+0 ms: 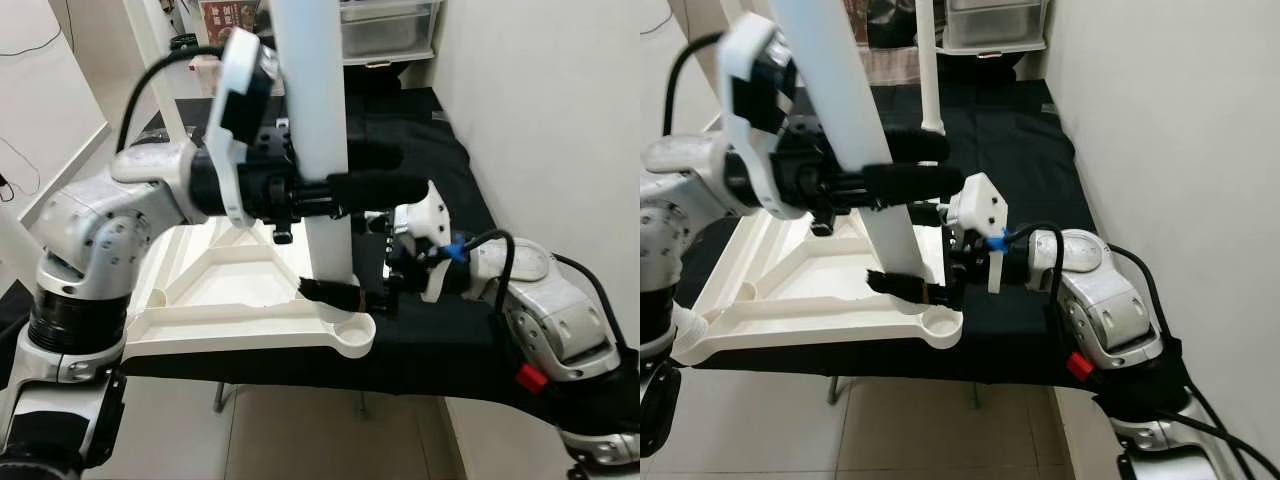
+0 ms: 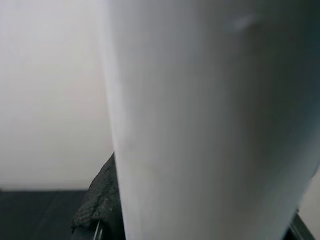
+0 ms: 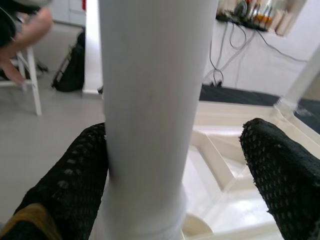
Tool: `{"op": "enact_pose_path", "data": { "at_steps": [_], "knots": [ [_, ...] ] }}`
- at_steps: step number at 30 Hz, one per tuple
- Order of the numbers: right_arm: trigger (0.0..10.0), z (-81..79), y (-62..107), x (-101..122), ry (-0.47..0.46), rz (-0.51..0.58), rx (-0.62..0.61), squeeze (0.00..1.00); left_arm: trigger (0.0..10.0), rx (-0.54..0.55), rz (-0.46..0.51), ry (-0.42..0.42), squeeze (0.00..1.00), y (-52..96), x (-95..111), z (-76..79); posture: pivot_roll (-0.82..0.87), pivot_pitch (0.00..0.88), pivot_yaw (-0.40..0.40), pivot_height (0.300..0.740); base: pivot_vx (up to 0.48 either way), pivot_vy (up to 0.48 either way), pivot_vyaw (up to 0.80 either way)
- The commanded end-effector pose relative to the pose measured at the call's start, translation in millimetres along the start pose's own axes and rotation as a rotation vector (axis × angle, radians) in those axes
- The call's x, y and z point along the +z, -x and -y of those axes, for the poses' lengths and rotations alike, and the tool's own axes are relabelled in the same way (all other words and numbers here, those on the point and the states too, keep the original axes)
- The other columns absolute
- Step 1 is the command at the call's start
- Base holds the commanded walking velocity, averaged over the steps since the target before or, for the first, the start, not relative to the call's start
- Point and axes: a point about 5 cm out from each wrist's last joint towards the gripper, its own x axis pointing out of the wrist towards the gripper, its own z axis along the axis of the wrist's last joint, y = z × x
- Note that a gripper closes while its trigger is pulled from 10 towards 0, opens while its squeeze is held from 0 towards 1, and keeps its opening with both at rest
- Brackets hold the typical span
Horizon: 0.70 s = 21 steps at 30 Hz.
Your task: Building children table
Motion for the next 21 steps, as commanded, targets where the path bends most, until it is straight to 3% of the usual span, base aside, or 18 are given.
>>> {"op": "enact_pose_path", "data": {
  "at_steps": [1,4,6,7,10,14,17,21],
  "knots": [
    [10.0,0.5,1.2,-1,-0.007,-0.022,-0.019,0.0,0.0,0.023,-0.023,-0.03,0.0,2.5,-7,-1.8,-0.02,0.062,0.046,0.74,0.0,0.0,0.0],
    [10.0,5.1,5.8,0,-0.021,-0.035,-0.057,0.0,0.0,0.08,-0.014,-0.042,0.0,5.7,-16,-6.5,-0.02,0.06,0.048,0.74,0.0,0.0,0.0],
    [10.0,6.1,8.1,-4,-0.049,-0.066,-0.083,0.0,0.0,0.114,0.076,-0.023,0.0,2.2,-21,-7.8,-0.03,0.066,0.042,0.74,0.0,0.0,0.0],
    [10.0,6.1,8.1,-4,-0.049,-0.066,-0.083,0.0,0.0,0.114,0.076,-0.023,0.0,2.2,-21,-7.8,-0.03,0.066,0.042,0.74,0.0,0.0,0.0],
    [10.0,-7.8,-4.3,-10,-0.107,-0.042,-0.056,0.0,0.0,0.103,0.168,0.026,0.0,-4.2,-20,-4.5,-0.04,0.067,0.047,0.74,0.0,0.0,0.0],
    [10.0,-16.2,-11.6,-12,-0.127,-0.031,-0.033,0.0,0.0,0.096,0.179,0.027,0.0,-5.1,-21,-4.1,-0.04,0.067,0.047,0.74,0.0,0.0,0.0],
    [10.0,-32.4,-31.8,-20,-0.184,-0.022,-0.016,0.0,0.0,0.064,0.168,0.016,0.0,-3.4,-23,-5.1,-0.04,0.061,0.051,0.74,0.0,0.0,0.0],
    [10.0,-33.2,-36.1,-20,-0.2,-0.017,-0.031,0.0,0.0,0.043,0.154,0.006,0.0,-2.2,-23,-4.6,-0.03,0.059,0.053,0.74,0.0,0.0,0.0]
  ]
}}
